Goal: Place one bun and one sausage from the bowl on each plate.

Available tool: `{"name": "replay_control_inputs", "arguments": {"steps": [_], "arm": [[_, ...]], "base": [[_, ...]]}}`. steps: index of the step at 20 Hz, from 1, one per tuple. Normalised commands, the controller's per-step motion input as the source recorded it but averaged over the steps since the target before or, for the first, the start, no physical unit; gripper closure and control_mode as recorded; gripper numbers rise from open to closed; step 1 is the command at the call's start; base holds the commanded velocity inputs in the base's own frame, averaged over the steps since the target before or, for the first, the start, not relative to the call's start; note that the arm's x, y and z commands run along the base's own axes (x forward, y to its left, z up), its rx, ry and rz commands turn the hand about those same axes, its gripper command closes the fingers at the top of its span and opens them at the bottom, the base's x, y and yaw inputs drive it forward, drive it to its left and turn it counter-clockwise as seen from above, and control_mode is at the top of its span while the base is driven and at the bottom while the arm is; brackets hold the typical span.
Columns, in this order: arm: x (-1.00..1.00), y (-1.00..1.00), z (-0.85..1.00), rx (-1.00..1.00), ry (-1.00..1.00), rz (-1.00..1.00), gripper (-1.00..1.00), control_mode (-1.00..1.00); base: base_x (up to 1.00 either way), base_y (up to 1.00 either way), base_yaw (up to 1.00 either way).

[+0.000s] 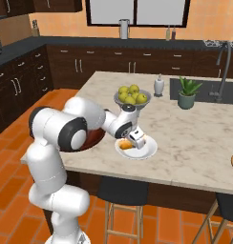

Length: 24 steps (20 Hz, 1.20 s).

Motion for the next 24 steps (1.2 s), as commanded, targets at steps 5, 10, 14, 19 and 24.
{"name": "replay_control_inputs", "arguments": {"steps": [5, 10, 14, 19, 24], "arm": [[-0.06, 0.01, 0.53, -0.06, 0.02, 0.00, -1.00, -1.00], [-0.34, 0.70, 1.00, 0.00, -0.02, 0.09, -1.00, -1.00], [-0.21, 1.00, 0.77, 0.00, 0.05, 0.20, -1.00, -1.00], [-0.08, 1.00, 0.12, 0.00, 0.09, 0.15, -1.00, -1.00], [0.31, 1.00, -0.16, 0.00, 0.07, 0.08, -1.00, -1.00]], "base": [[0.00, 0.00, 0.00], [0.00, 0.00, 0.00], [0.00, 0.00, 0.00], [0.00, 0.00, 0.00], [0.00, 0.00, 0.00]]}}
